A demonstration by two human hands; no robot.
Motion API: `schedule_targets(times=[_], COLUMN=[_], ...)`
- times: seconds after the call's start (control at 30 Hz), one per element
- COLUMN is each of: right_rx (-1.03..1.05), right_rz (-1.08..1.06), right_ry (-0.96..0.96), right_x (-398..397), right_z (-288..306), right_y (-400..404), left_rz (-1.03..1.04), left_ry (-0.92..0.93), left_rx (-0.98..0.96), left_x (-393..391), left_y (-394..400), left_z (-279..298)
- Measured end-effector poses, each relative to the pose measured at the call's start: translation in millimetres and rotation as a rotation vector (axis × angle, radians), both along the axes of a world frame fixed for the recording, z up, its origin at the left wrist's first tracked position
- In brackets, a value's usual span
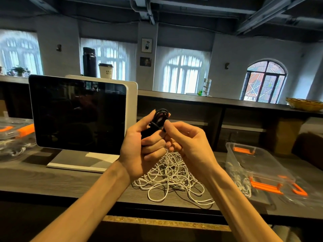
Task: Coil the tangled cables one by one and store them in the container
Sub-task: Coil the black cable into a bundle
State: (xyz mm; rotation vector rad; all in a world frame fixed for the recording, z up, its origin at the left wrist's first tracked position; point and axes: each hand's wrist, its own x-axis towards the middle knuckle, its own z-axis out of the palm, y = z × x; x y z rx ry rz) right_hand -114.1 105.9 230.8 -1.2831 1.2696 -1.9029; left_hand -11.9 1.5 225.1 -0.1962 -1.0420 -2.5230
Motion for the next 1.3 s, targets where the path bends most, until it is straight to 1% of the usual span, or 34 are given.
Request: schedule_targets(times=[0.07,0.17,0.23,0.33,0.43,0.5,0.57,0.63,0.7,0.77,0.83,0.87,0.97,1.07,1.13,1.2,1.3], right_rx=[0.006,0.025,0.037,-0.011,-0.067,-0.082,-0.099,-0.124,-0.129,-0.109,-0.082,-0.062,0.024,0.112,0.143,0.143,0.086], right_rz=[0.071,0.142,0.154,0.174,0.096,0.026,-0.020,-0.053,-0.099,-0.151,-0.178,-0.184,-0.142,-0.054,-0.034,-0.030,-0.024], right_ry=[-0.030,-0.094,-0.050,0.003,0.057,0.085,0.091,0.110,0.143,0.171,0.163,0.146,0.080,-0.025,-0.058,-0.080,-0.116], right_x=[-2,-4,-4,-3,1,5,9,12,15,17,18,17,16,14,14,14,15], right_z=[1,-1,-3,-4,-3,-2,-2,0,3,7,10,11,13,14,17,18,13], right_y=[1,-1,-3,-5,-10,-13,-15,-15,-15,-14,-13,-13,-11,-9,-7,-6,-10], left_rz=[-0.005,-0.065,-0.092,-0.129,-0.181,-0.152,-0.066,0.006,0.065,0.147,0.223,0.235,0.249,0.343,0.430,0.507,0.531], left_ry=[0.010,0.036,0.029,0.043,0.095,0.113,0.111,0.106,0.088,0.018,-0.040,-0.039,-0.024,0.000,0.016,0.004,0.029], left_rx=[0.016,0.029,0.025,0.013,0.115,0.127,0.058,-0.058,-0.218,-0.405,-0.570,-0.616,-0.698,-0.773,-0.829,-0.871,-0.871], left_x=[2,3,3,5,7,8,10,10,11,12,12,13,15,16,17,17,14], left_y=[-1,1,4,5,4,5,6,3,-2,-6,-11,-14,-24,-25,-22,-19,-21], left_z=[0,2,3,3,6,9,10,9,10,10,11,11,5,1,1,2,1])
